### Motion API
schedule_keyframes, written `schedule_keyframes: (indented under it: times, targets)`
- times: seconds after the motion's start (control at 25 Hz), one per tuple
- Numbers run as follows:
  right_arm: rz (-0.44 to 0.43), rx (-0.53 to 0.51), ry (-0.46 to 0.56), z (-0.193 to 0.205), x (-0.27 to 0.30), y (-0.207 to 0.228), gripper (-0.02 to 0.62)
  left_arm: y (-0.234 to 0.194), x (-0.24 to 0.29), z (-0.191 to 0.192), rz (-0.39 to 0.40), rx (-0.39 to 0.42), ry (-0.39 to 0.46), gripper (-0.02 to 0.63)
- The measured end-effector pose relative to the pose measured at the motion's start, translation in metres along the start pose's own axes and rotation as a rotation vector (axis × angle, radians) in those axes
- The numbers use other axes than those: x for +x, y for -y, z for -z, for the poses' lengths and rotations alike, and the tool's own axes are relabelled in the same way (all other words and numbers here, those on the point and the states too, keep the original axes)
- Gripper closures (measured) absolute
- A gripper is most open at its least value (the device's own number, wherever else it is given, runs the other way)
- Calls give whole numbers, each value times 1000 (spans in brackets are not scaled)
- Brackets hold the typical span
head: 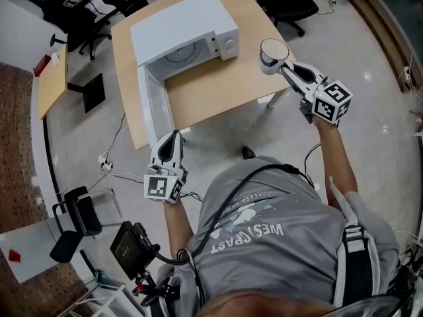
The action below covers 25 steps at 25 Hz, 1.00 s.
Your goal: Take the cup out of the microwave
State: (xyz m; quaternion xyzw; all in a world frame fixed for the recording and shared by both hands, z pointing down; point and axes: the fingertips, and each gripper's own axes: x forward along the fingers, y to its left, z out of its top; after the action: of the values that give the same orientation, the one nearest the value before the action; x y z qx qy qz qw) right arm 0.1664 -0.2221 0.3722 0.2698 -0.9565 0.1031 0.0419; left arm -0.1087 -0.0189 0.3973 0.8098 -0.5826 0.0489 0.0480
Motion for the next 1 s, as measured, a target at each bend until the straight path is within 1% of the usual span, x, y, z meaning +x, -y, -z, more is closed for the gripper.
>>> schedule_keyframes:
  times: [0.56,1.0]
  targets:
    - [22,-1,-41,17,58,101,528,11,42,8,-57,-21,-63,563]
    - [39,-7,-78,43,98,155,528,18,57,14,-78,-30,-103,563]
